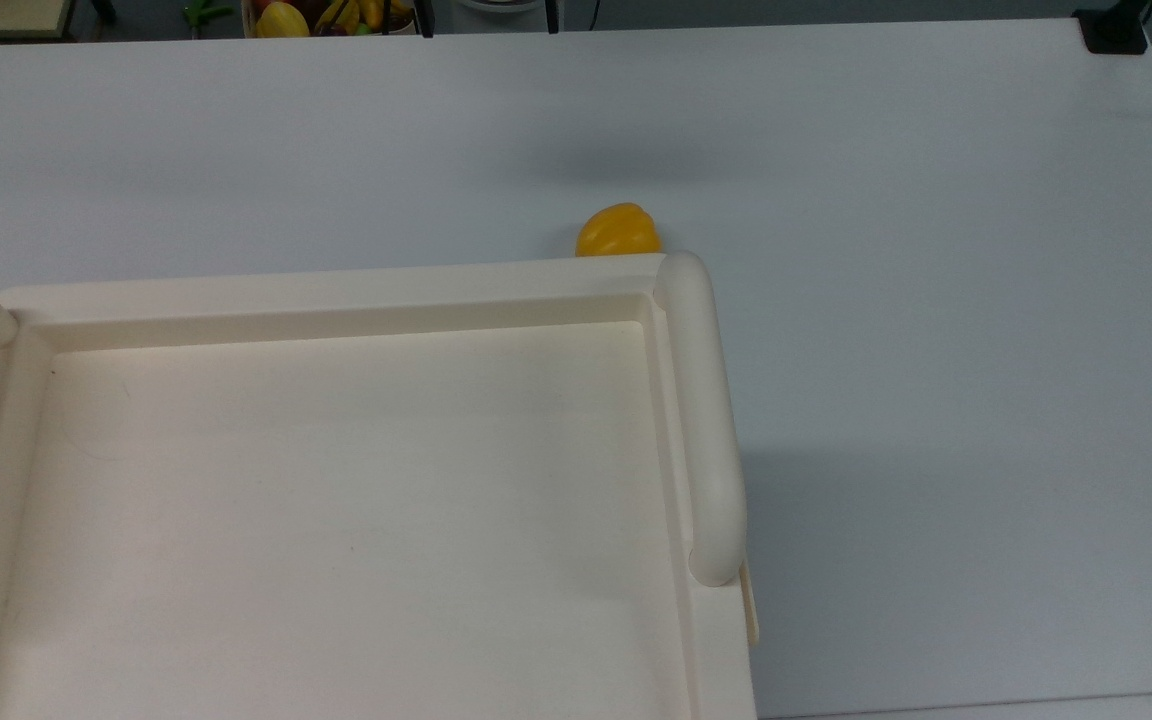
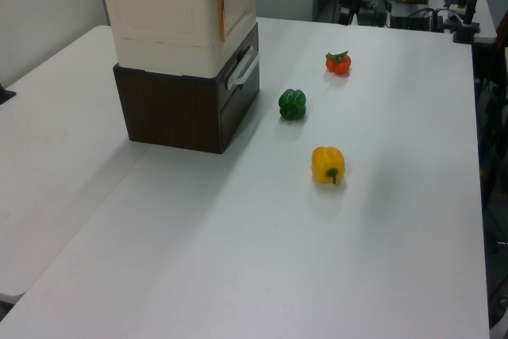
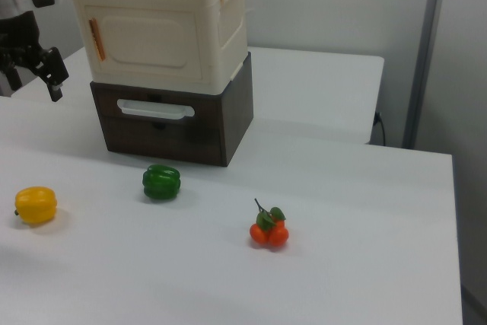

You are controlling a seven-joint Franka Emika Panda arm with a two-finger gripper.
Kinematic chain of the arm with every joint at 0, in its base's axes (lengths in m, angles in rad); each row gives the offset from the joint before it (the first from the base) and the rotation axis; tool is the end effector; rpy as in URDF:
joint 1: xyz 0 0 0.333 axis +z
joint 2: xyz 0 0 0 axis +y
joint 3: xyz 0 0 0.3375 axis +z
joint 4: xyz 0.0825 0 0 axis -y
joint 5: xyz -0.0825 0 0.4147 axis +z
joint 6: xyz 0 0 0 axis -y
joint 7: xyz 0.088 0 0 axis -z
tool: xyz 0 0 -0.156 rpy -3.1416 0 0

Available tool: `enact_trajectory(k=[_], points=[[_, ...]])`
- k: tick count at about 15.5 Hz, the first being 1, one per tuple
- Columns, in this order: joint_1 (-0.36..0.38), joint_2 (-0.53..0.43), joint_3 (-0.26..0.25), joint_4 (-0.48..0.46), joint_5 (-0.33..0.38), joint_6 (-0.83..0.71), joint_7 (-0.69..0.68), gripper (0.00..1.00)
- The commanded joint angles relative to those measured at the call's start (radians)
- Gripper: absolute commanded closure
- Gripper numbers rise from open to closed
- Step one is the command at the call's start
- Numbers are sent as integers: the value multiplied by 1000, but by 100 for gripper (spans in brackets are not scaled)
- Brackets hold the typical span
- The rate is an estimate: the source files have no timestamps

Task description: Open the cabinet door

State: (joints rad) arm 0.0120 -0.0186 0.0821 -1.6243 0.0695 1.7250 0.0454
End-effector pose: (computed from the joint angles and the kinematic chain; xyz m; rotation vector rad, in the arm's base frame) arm 0.5959 0.0664 0.5958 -3.0601 -0.0646 -0.1750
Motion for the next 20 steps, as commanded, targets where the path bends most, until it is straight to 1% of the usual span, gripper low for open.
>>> enact_trajectory(k=[1, 9, 13, 15, 16, 17, 18, 20], points=[[5, -7, -5, -16, -16, 31, 13, 0], [0, -6, -7, -12, -16, 37, 2, 0], [6, 20, -1, -12, -11, 243, 11, 0], [6, 35, 2, -9, -10, 377, 13, 0], [6, 46, 4, -8, -8, 433, 14, 2], [8, 57, 7, -6, -2, 480, 16, 7], [17, 68, 7, -6, 0, 532, 19, 9], [29, 83, 7, -8, 1, 640, 21, 20]])
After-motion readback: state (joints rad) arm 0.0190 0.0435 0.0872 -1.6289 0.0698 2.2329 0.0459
